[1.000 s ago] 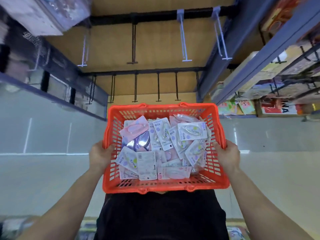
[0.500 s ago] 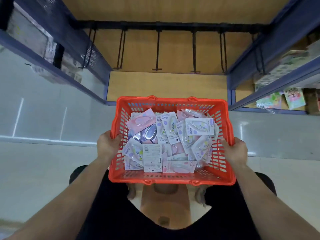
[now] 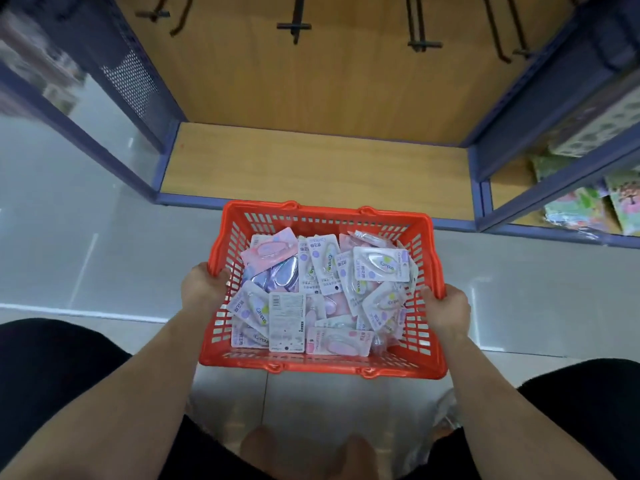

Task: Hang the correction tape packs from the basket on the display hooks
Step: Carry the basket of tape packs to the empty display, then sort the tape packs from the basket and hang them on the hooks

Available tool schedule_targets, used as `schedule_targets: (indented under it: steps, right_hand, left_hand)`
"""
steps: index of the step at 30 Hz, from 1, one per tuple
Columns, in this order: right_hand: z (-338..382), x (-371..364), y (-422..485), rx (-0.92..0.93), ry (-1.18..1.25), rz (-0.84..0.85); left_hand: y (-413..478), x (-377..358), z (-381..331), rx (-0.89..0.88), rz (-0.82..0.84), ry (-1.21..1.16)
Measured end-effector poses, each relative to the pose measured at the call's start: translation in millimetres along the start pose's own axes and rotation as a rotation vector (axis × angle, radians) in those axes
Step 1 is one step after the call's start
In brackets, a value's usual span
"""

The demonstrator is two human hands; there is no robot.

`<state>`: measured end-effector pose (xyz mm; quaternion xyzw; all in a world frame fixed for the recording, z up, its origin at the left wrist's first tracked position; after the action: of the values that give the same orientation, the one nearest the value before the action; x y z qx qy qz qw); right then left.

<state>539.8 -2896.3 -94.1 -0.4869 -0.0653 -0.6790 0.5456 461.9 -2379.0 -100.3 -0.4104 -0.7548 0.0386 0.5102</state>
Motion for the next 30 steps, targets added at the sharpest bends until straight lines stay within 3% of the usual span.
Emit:
schedule_targets:
  steps: [6, 9, 11, 13, 15, 17, 21, 27, 30]
  right_hand:
    - [2, 1, -2, -0.040, -0.076, 0.026]
    - [41, 26, -19, 0.123, -0.181, -0.207]
    - [69, 25, -37, 0.321, -0.170, -0.250]
    - [85, 4, -49, 0.438, -0.077, -0.100]
    - [97, -34, -62, 0.483, -0.035, 0.147]
    - [107, -71, -74, 0.517, -0.063, 0.325]
    - [109, -129, -94, 0.528, -0.110, 0.524]
    - [105, -162, -104, 0.501, 0.149, 0.540]
    - [121, -163, -116, 0.571, 0.144, 0.568]
  left_hand:
    - [-6, 3, -6, -0.012, 0.018, -0.058]
    - [-26, 19, -54, -0.316, -0.129, 0.068]
    - [-50, -2, -87, -0.492, -0.013, 0.107]
    - [-66, -48, -95, -0.541, 0.266, 0.219]
    - [-73, -82, -79, -0.489, 0.416, 0.335]
    - [-71, -98, -58, -0.453, 0.432, 0.363]
    - [-65, -102, -38, -0.467, 0.423, 0.310]
    - [-45, -62, -77, -0.377, 0.422, -0.176]
    - [-44, -58, -94, -0.367, 0.365, -0.252]
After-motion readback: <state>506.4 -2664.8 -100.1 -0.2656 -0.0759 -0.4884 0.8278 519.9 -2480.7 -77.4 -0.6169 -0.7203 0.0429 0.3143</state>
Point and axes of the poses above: each hand's wrist, its own y-axis towards the middle knuckle, its own x-axis out of the back of the hand, z = x × y, the point moved 10 cm from there along y, towards the middle knuckle, and after that the axes turned 3 degrees about -y, right-handed, at the moved point
